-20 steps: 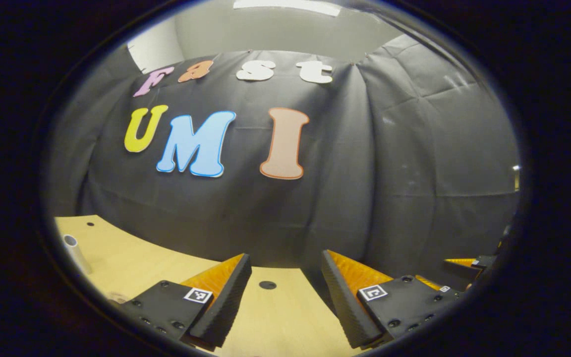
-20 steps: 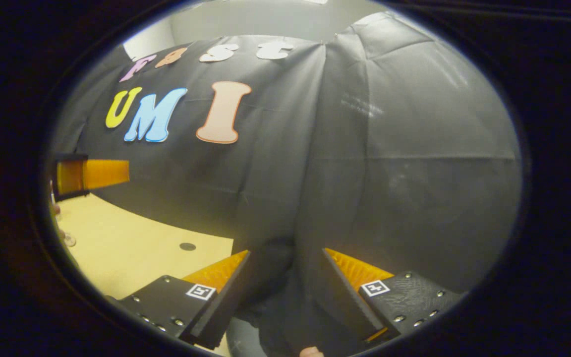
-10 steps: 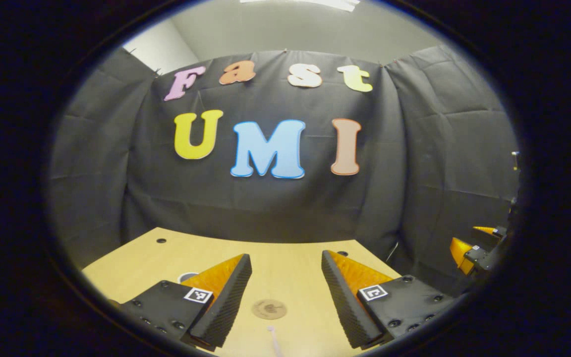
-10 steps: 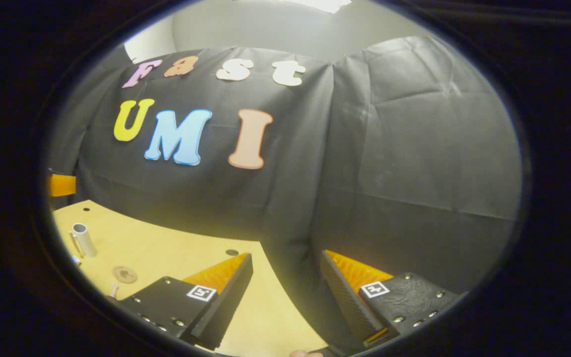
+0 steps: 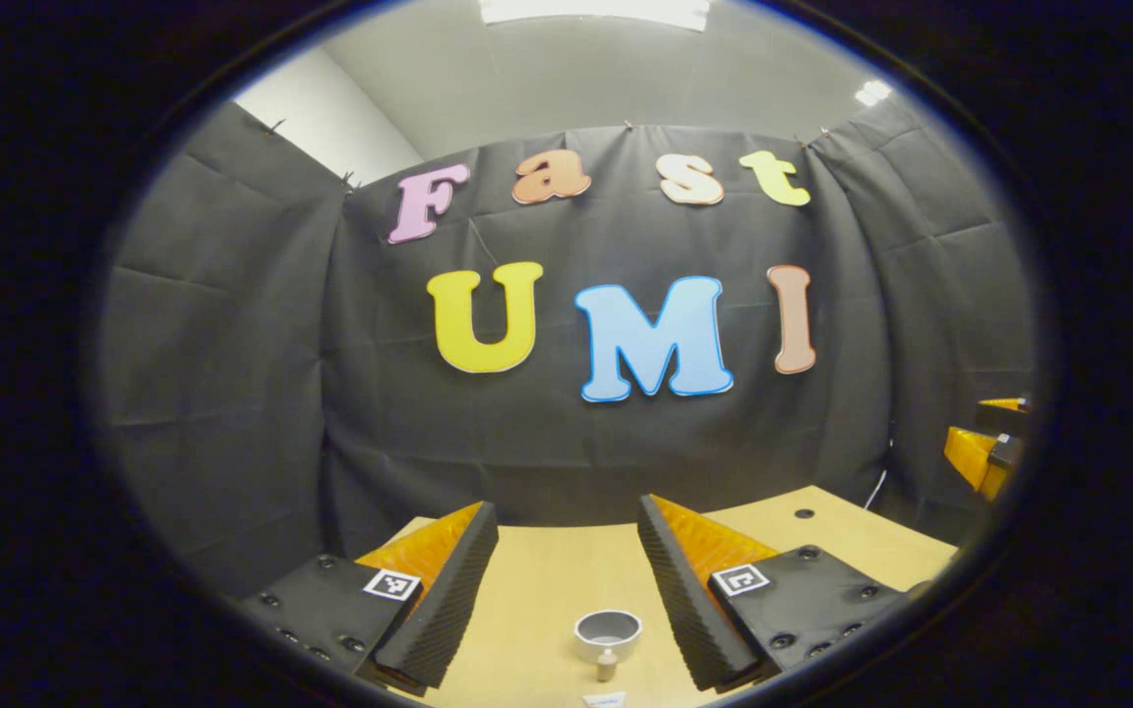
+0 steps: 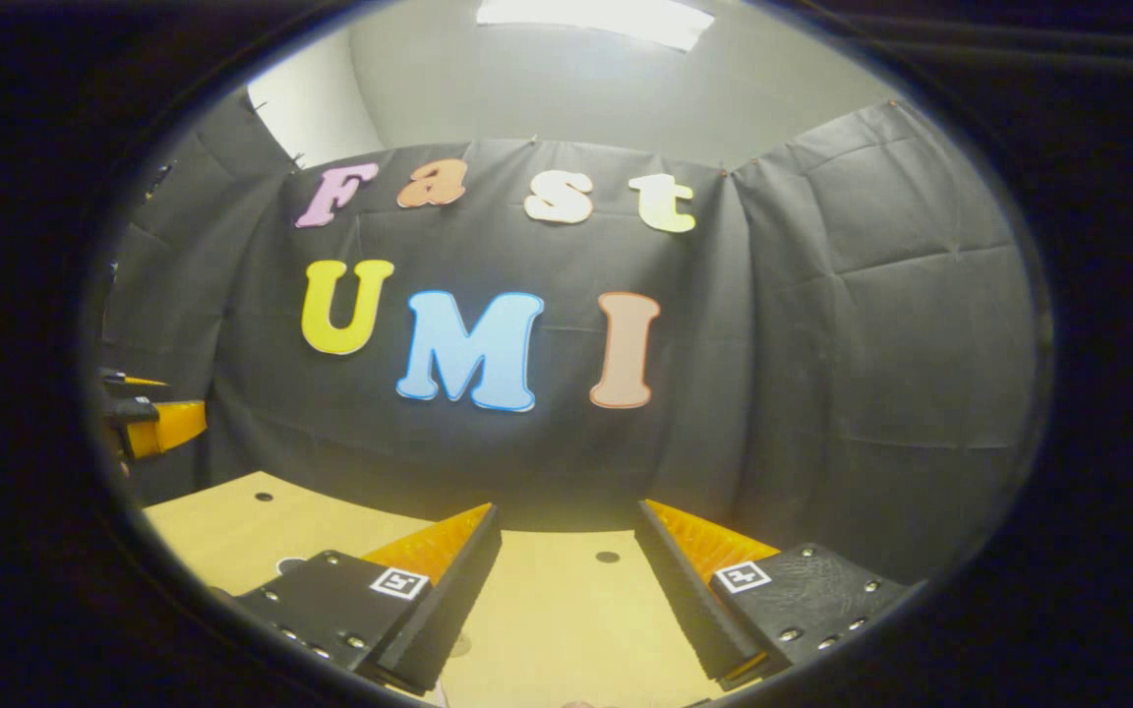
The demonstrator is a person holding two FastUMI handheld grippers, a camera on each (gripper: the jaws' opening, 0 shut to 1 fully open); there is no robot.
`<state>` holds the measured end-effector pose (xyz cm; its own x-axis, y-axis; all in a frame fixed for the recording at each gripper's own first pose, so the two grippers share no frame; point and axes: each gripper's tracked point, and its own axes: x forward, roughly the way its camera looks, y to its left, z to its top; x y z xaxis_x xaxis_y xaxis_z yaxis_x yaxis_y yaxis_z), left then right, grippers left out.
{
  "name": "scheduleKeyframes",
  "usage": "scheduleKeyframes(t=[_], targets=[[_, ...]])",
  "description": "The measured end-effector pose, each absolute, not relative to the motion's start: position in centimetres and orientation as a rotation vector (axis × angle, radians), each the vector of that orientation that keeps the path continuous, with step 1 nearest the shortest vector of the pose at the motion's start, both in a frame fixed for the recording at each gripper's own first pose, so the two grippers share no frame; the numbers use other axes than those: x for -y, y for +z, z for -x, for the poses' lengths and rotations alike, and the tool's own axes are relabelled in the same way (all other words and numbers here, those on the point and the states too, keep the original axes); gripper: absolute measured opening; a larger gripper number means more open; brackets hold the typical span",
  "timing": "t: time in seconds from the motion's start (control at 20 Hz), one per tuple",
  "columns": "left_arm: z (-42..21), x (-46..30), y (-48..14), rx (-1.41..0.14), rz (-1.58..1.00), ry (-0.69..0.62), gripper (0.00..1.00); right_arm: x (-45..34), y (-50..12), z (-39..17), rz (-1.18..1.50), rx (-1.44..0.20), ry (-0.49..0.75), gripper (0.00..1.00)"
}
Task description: Put the toothbrush and toothpaste on the desktop into the cup, then pick up the cup and place it on the coaster on the desktop.
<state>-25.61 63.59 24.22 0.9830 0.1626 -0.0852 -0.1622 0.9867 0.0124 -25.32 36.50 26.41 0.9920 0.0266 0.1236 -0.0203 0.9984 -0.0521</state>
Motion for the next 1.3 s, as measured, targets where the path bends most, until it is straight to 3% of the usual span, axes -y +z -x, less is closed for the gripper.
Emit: scheduleKeyframes(t=[0.25, 0.45, 0.65, 1.0, 1.3], targets=[[25.0, -64.3, 20.7, -0.163, -0.002, 0.182, 0.92, -40.1, 23.8, 23.6, 0.086, 0.02, 0.107, 0.9], [24.6, -61.9, 16.4, -0.269, 0.005, 0.129, 0.92, -42.1, 20.5, 23.0, 0.126, -0.089, 0.183, 0.87], [24.8, -60.3, 11.1, -0.412, 0.033, 0.09, 0.92, -44.4, 15.3, 23.1, 0.159, -0.256, 0.293, 0.9], [28.6, -58.4, -1.2, -0.749, 0.084, 0.049, 0.92, -46.8, 5.0, 25.8, 0.165, -0.653, 0.409, 0.91], [34.3, -57.8, -10.0, -1.077, 0.116, 0.045, 0.95, -46.2, -2.1, 28.1, 0.171, -0.946, 0.379, 0.91]])
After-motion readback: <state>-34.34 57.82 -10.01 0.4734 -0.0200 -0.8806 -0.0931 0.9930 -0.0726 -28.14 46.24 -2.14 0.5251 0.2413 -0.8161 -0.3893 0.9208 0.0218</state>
